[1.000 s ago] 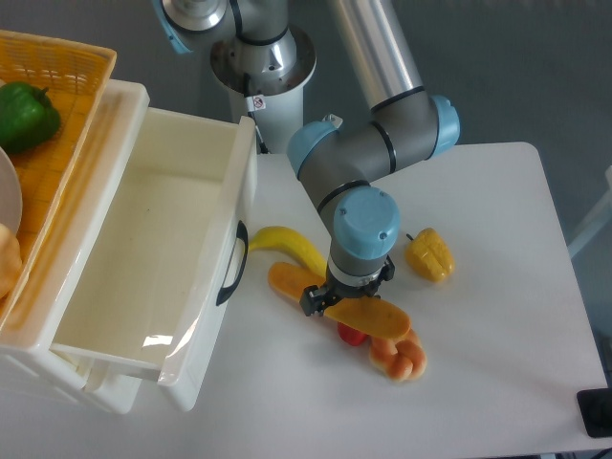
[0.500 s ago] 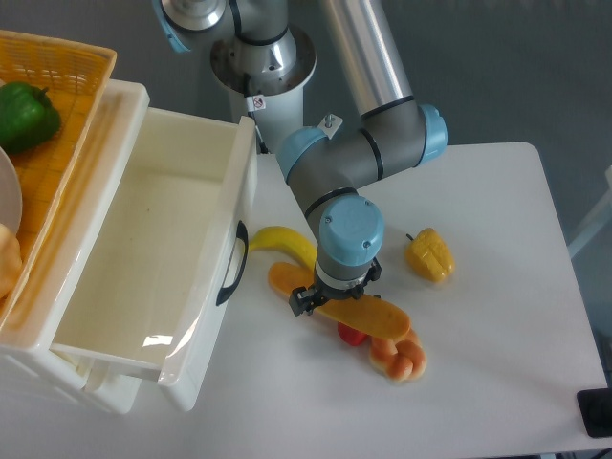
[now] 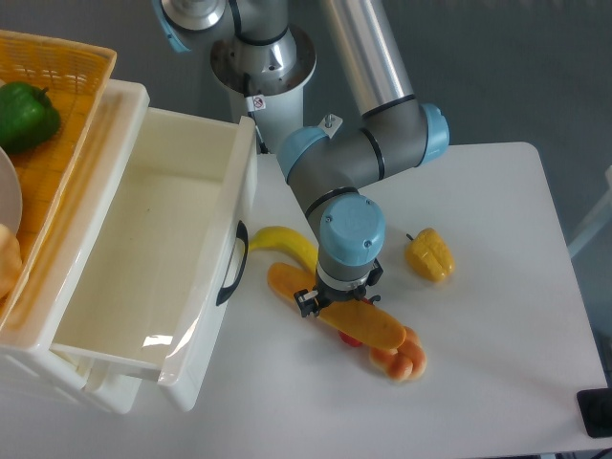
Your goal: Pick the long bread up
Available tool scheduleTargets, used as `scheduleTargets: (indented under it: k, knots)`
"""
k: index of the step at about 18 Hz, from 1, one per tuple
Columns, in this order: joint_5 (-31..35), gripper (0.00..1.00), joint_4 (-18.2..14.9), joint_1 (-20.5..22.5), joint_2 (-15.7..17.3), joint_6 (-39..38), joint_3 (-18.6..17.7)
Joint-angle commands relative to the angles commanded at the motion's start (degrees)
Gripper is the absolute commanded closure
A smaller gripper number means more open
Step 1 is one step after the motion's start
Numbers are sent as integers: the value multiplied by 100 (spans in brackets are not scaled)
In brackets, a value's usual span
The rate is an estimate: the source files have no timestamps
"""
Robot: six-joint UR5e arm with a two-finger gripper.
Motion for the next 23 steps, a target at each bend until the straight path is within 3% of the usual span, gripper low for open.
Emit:
scheduleTargets:
  k: [5, 9, 12, 23]
  knots:
    - [62, 40, 0, 0, -79, -193, 105]
    - [53, 79, 0, 0, -88, -202, 114]
    - [53, 97, -9, -9, -53, -194, 150]
    - [70, 98, -17, -53, -9, -89, 298]
